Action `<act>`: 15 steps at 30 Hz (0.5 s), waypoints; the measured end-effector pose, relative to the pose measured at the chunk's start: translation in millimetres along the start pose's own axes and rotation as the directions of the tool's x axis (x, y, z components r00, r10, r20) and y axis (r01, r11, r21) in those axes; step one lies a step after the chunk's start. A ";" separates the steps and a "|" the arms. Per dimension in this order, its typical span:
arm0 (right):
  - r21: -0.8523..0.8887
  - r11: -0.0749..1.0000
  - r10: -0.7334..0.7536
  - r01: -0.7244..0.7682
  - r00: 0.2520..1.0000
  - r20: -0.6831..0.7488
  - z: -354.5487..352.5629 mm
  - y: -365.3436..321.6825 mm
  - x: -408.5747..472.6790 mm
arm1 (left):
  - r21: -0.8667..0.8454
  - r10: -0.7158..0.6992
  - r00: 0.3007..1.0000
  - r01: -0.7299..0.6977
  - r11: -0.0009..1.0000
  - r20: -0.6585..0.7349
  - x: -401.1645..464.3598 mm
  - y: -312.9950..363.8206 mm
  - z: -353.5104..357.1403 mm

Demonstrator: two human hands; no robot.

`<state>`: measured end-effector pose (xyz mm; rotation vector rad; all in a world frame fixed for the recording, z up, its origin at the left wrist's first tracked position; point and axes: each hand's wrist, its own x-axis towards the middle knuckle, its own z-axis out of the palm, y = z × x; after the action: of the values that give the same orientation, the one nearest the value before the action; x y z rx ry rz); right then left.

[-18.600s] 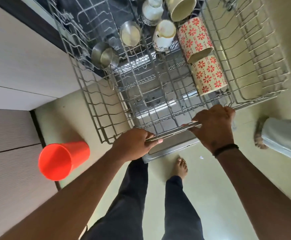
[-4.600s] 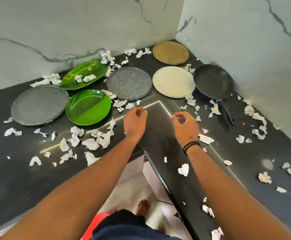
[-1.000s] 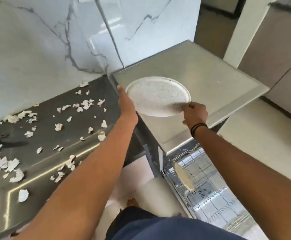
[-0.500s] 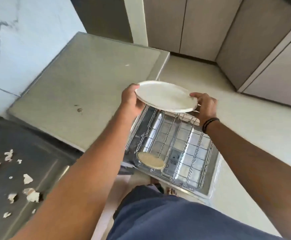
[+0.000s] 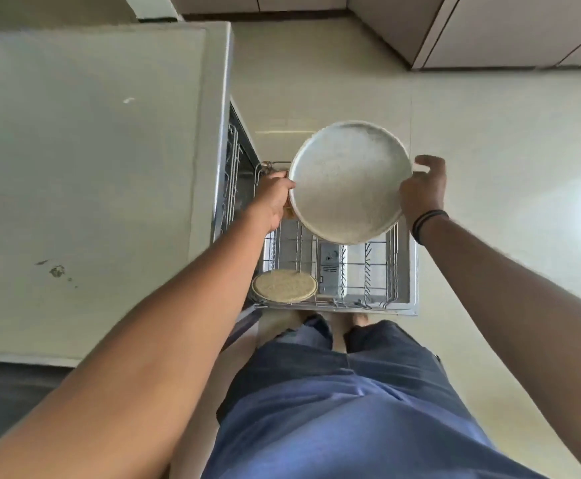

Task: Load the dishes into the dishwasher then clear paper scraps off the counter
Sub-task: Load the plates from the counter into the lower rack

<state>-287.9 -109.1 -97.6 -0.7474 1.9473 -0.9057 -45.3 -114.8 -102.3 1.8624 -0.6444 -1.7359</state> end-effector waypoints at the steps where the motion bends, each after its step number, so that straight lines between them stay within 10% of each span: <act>1: -0.030 1.000 0.008 -0.008 1.000 0.015 3.2 10.6 4.7 | 0.031 -0.035 0.999 0.035 0.999 0.002 7.9 -9.5 0.3; 8: -0.267 0.961 0.084 -0.063 0.994 0.067 36.0 89.5 30.7 | 0.256 -0.386 0.922 0.368 0.894 0.022 34.0 -75.8 -3.2; 15: -0.310 0.948 0.138 -0.066 0.967 0.215 64.1 169.3 33.0 | -0.163 -0.529 0.835 0.506 0.847 -0.151 80.5 -164.6 -6.1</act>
<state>-274.7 -59.4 -274.3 -0.8757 1.9117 -0.4373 -33.6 -42.3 -270.2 2.2214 0.0588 -1.8226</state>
